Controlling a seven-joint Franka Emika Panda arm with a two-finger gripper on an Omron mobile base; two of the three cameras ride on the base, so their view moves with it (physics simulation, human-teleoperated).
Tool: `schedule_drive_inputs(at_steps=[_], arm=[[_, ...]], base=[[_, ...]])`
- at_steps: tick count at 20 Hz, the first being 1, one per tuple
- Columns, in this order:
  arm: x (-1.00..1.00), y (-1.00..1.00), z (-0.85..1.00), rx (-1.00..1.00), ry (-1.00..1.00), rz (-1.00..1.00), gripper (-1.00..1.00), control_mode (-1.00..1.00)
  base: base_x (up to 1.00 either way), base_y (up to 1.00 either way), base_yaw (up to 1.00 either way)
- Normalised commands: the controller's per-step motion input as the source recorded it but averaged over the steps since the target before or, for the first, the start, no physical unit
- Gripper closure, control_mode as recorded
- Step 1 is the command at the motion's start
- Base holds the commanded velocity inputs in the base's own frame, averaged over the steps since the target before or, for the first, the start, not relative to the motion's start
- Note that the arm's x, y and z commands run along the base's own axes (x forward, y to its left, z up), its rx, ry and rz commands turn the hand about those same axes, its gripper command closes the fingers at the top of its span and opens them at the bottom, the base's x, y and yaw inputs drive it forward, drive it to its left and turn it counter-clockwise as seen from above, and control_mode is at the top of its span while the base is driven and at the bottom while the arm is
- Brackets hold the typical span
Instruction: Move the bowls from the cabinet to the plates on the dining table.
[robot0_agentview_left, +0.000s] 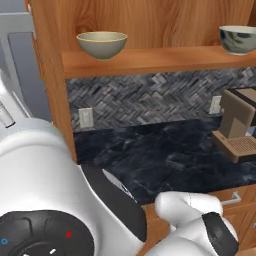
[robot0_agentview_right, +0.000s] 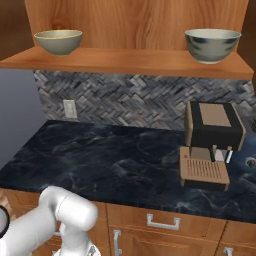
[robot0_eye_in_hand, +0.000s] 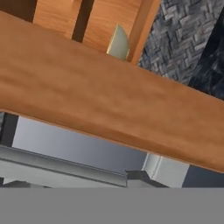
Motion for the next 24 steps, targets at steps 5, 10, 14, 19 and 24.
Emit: schedule_drive_inputs(at_steps=[5,10,14,19,24], arm=[[-1.0,0.86,-0.74,0.13,-0.04,0.01,1.0,-1.0],[-1.0,0.58,-0.78,0.18,-0.01,0.0,1.0,-1.0],[-0.88,0.21,-0.67,0.22,0.0,0.0,1.0,-1.0],[-0.99,0.0,-0.2,0.28,-0.01,-0.02,1.0,-1.0],[-1.0,-0.03,-0.04,0.32,-0.05,-0.09,1.0,-1.0]], base=[[0.0,0.0,0.0],[0.0,0.0,0.0],[0.0,0.0,0.0],[0.0,0.0,0.0],[0.0,0.0,0.0]])
